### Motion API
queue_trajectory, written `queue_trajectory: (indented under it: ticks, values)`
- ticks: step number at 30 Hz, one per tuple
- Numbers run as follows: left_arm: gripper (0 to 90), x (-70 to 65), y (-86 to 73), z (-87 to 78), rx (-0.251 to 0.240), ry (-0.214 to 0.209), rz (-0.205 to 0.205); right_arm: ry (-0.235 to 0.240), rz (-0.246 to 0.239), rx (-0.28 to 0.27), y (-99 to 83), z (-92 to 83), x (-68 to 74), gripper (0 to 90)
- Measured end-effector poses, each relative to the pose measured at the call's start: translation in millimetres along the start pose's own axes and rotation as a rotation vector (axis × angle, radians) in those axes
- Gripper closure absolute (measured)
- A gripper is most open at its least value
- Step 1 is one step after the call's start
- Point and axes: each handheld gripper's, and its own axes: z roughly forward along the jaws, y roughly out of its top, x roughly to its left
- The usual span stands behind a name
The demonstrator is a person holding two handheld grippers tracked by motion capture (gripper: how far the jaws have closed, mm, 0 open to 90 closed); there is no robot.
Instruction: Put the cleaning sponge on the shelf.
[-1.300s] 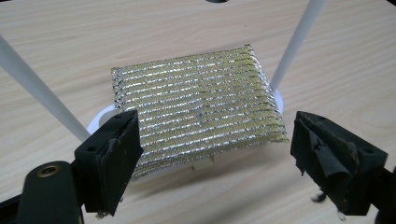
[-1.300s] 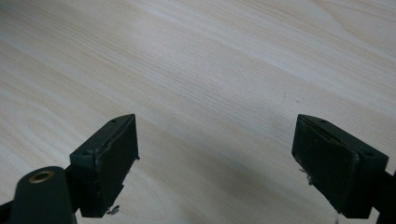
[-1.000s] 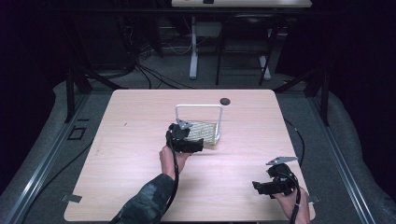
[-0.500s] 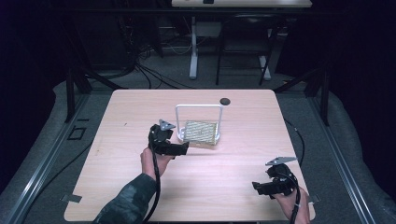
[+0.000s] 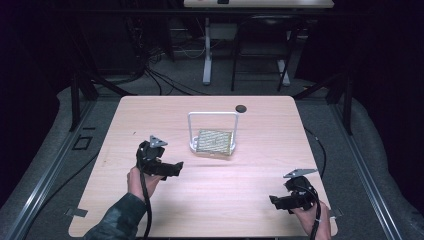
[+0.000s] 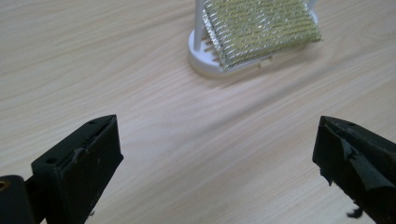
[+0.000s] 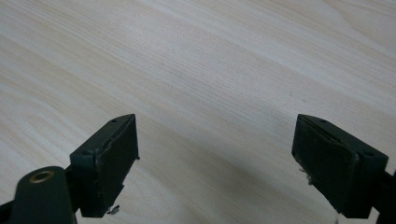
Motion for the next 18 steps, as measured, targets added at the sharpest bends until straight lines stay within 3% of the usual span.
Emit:
queue_trajectory:
  ticks: [12, 18]
  values:
    - [0.2, 31.3, -41.2, -20.1, 0.059, 0.038, -0.036, -0.005, -0.006, 0.009, -0.6, 2.3, 1.6, 14.0]
    - [0.1, 38.0, -60.6, -23.1, 0.104, 0.026, -0.039, -0.001, -0.014, 0.016, -0.4, 3.8, 3.5, 14.0]
